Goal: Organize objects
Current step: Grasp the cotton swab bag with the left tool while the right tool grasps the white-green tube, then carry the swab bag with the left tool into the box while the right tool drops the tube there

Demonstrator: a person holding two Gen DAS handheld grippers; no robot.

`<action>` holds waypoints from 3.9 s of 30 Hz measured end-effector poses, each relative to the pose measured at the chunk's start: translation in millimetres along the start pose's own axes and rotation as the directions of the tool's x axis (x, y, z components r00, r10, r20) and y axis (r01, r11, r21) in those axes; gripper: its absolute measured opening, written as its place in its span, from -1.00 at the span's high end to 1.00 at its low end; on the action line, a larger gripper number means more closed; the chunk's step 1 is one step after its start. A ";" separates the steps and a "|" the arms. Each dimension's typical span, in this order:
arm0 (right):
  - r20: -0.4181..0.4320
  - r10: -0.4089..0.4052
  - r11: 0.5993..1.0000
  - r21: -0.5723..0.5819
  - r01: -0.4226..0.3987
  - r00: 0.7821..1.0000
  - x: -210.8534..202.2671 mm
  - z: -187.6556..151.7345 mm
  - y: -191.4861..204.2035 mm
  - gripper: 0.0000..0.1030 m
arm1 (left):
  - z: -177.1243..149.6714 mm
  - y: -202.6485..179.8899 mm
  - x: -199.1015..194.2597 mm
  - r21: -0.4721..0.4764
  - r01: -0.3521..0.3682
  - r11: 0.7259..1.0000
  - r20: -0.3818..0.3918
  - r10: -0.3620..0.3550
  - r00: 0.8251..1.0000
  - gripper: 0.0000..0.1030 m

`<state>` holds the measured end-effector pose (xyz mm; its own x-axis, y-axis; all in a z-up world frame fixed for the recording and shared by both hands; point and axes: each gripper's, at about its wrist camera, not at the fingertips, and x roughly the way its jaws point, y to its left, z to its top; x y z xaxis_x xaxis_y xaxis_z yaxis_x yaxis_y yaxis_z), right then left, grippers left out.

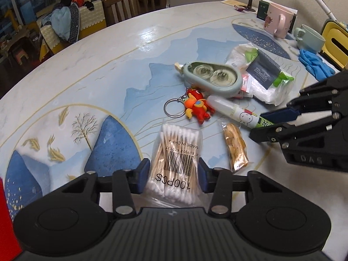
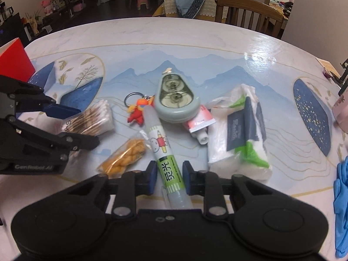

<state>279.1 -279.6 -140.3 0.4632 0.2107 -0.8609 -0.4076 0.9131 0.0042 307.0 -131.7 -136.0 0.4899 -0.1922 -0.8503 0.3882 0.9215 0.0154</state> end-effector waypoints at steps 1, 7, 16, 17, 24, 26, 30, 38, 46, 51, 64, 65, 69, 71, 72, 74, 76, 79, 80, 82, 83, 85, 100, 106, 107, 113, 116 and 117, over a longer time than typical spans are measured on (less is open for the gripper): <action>-0.002 0.002 1.000 0.009 -0.002 1.000 -1.8 -1.6 1.1 0.67 | -1.0 -0.4 -1.5 -0.004 -0.002 1.000 0.000 0.002 1.000 0.20; -0.018 0.061 0.991 0.118 -0.059 0.998 -15.6 -17.0 -3.3 0.67 | -14.2 5.3 -12.2 -0.089 0.011 0.996 -0.013 -0.013 1.000 0.23; -0.013 0.094 0.982 0.169 -0.090 0.996 -44.2 -38.3 3.0 0.67 | -37.4 8.2 -38.1 -0.197 0.036 0.980 -0.014 -0.039 0.999 0.23; -0.009 0.094 0.982 0.167 -0.091 0.996 -47.3 -40.0 4.6 0.67 | -39.8 7.9 -41.3 -0.200 0.036 0.979 -0.013 -0.040 0.999 0.23; 0.000 0.102 0.979 0.178 -0.100 0.995 -65.5 -44.6 14.7 0.67 | -53.2 12.1 -64.2 -0.258 0.041 0.965 -0.011 -0.046 0.999 0.23; -0.005 0.106 0.980 0.172 -0.104 0.994 -71.1 -43.8 20.1 0.67 | -56.7 15.1 -70.3 -0.281 0.039 0.959 -0.018 -0.046 0.999 0.23; -0.001 0.101 0.984 0.146 -0.099 0.995 -82.0 -40.3 36.4 0.67 | -64.6 20.3 -86.8 -0.303 0.049 0.952 -0.003 -0.053 0.999 0.23; 0.034 0.128 0.986 0.107 -0.131 0.991 -106.8 -22.1 76.5 0.67 | -81.7 39.7 -130.2 -0.337 0.072 0.939 0.047 -0.060 0.997 0.23; 0.058 0.160 0.985 0.049 -0.163 0.985 -123.2 -1.4 127.7 0.67 | -104.8 74.2 -173.3 -0.372 0.057 0.927 0.076 -0.031 0.997 0.23; 0.069 0.183 0.983 0.022 -0.185 0.981 -132.1 11.4 158.7 0.67 | -118.0 98.0 -197.7 -0.395 0.060 0.917 0.095 -0.024 0.995 0.23; 0.072 0.259 0.964 -0.079 -0.253 0.963 -134.8 47.3 250.9 0.67 | -152.4 166.4 -247.6 -0.434 0.022 0.901 0.139 0.043 0.989 0.23; 0.069 0.265 0.962 -0.086 -0.259 0.962 -133.5 50.2 257.9 0.67 | -154.9 172.7 -250.1 -0.439 0.019 0.898 0.141 0.047 0.989 0.23; 0.061 0.279 0.956 -0.113 -0.271 0.958 -127.3 62.6 284.1 0.67 | -161.4 198.1 -257.3 -0.448 -0.018 0.894 0.138 0.089 0.986 0.23; 0.056 0.285 0.953 -0.123 -0.277 0.957 -123.6 69.7 297.5 0.67 | -163.1 212.5 -260.7 -0.454 -0.029 0.890 0.138 0.102 0.985 0.23; 0.055 0.288 0.951 -0.130 -0.279 0.956 -121.8 72.9 304.2 0.67 | -163.8 219.3 -262.3 -0.456 -0.035 0.889 0.138 0.109 0.984 0.23; 0.053 0.291 0.949 -0.142 -0.281 0.955 -117.7 79.7 317.4 0.67 | -164.2 231.7 -264.3 -0.454 -0.048 0.890 0.135 0.123 0.983 0.23; 0.050 0.290 0.949 -0.146 -0.280 0.956 -113.1 86.1 328.8 0.67 | -163.8 243.3 -263.8 -0.446 -0.063 0.893 0.129 0.134 0.982 0.23; 0.044 0.283 0.950 -0.153 -0.274 0.958 -104.4 96.3 343.7 0.67 | -161.9 259.6 -259.2 -0.430 -0.096 0.898 0.114 0.160 0.981 0.23; 0.042 0.279 0.950 -0.156 -0.269 0.959 -100.8 100.0 348.3 0.68 | -160.6 265.3 -256.8 -0.425 -0.099 0.900 0.110 0.160 0.981 0.23; 0.038 0.264 0.954 -0.160 -0.255 0.964 -93.3 105.7 356.7 0.67 | -159.0 276.3 -252.6 -0.424 -0.104 0.900 0.103 0.162 0.981 0.23; 0.035 0.256 0.956 -0.160 -0.248 0.966 -89.3 108.6 359.8 0.68 | -157.5 281.9 -250.1 -0.417 -0.104 0.903 0.099 0.159 0.982 0.23; 0.031 0.231 0.961 -0.167 -0.223 0.972 -79.9 113.6 366.2 0.68 | -153.5 289.7 -244.1 -0.400 -0.115 0.909 0.093 0.166 0.982 0.23; -0.049 0.100 0.967 -0.229 -0.109 0.994 -8.8 130.3 404.0 0.68 | -117.8 327.6 -171.2 -0.356 -0.168 0.919 0.009 0.183 0.983 0.22; -0.085 0.055 0.966 -0.246 -0.074 0.995 16.0 131.1 412.4 0.68 | -115.8 339.6 -143.7 -0.374 -0.171 0.912 -0.044 0.167 0.985 0.22; -0.089 0.049 0.965 -0.252 -0.070 0.995 19.2 130.5 414.9 0.68 | -115.9 339.1 -140.5 -0.368 -0.173 0.914 -0.050 0.166 0.985 0.22; -0.114 0.016 0.953 -0.300 -0.050 0.993 34.1 118.0 426.2 0.68 | -115.3 335.9 -128.1 -0.323 -0.177 0.930 -0.068 0.163 0.984 0.20; -0.113 -0.002 0.950 -0.311 -0.033 0.994 39.0 114.6 429.0 0.66 | -114.7 335.4 -122.8 -0.308 -0.170 0.936 -0.080 0.153 0.985 0.20; -0.117 -0.001 0.952 -0.304 -0.035 0.993 40.1 114.2 428.6 0.63 | -114.1 336.0 -120.5 -0.309 -0.163 0.937 -0.088 0.142 0.986 0.18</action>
<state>212.9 160.1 -114.9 0.3684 0.1680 -0.9143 -0.6434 0.7560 -0.1204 289.4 239.6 -88.4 0.4700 -0.0287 -0.8822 0.0425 0.9991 -0.0098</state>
